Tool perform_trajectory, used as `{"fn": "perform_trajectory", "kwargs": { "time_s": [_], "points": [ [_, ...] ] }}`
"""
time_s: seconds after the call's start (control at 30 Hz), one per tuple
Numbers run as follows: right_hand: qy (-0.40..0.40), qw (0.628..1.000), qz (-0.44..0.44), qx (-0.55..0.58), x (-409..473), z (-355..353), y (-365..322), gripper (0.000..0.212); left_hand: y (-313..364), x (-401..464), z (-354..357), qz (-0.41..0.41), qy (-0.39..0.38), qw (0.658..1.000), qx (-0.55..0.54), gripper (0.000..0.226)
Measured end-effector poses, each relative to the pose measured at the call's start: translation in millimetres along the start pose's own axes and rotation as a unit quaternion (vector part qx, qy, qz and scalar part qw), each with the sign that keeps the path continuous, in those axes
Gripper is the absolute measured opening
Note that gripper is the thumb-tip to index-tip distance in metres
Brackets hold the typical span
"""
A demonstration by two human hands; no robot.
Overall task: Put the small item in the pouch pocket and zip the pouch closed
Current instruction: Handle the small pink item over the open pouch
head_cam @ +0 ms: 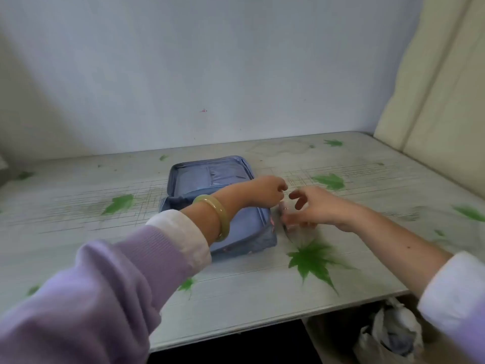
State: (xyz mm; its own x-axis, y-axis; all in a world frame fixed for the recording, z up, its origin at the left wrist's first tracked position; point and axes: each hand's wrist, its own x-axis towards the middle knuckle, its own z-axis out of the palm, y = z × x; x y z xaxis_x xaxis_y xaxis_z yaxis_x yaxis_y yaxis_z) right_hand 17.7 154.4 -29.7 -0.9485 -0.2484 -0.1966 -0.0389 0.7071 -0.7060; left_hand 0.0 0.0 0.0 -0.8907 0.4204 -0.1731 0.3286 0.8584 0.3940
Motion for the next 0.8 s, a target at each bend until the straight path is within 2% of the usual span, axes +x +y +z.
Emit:
{"fn": "perform_trajectory", "kwargs": {
  "time_s": [0.13, 0.3, 0.47, 0.53, 0.73, 0.8],
  "points": [
    [0.000, 0.999, 0.011, -0.038, -2.7, 4.4, 0.3, 0.082, -1.0, 2.2, 0.5, -0.004, -0.013, 0.999, 0.032, 0.039],
    [-0.009, 1.000, 0.015, -0.018, -3.8, 6.4, 0.6, 0.084, -0.2, 6.4, 3.2, 0.007, -0.028, 0.993, 0.112, 0.037],
    [-0.001, 1.000, 0.018, -0.018, -6.5, 9.5, -1.2, 0.082, 2.2, 5.2, 3.5, 0.006, -0.043, 0.991, 0.126, 0.036],
    [0.005, 0.999, 0.027, -0.018, -6.7, 10.5, -1.8, 0.073, 3.9, 3.9, 2.8, 0.003, -0.043, 0.993, 0.113, 0.036],
    [0.028, 0.999, 0.039, 0.022, -3.4, 14.4, 1.7, 0.022, 4.1, 3.9, 3.2, 0.003, -0.033, 0.995, 0.095, 0.034],
    [0.035, 0.998, 0.047, 0.039, -2.0, 14.5, 3.4, 0.015, 2.1, 5.5, 4.6, 0.004, -0.028, 0.995, 0.096, 0.034]
  ]
}}
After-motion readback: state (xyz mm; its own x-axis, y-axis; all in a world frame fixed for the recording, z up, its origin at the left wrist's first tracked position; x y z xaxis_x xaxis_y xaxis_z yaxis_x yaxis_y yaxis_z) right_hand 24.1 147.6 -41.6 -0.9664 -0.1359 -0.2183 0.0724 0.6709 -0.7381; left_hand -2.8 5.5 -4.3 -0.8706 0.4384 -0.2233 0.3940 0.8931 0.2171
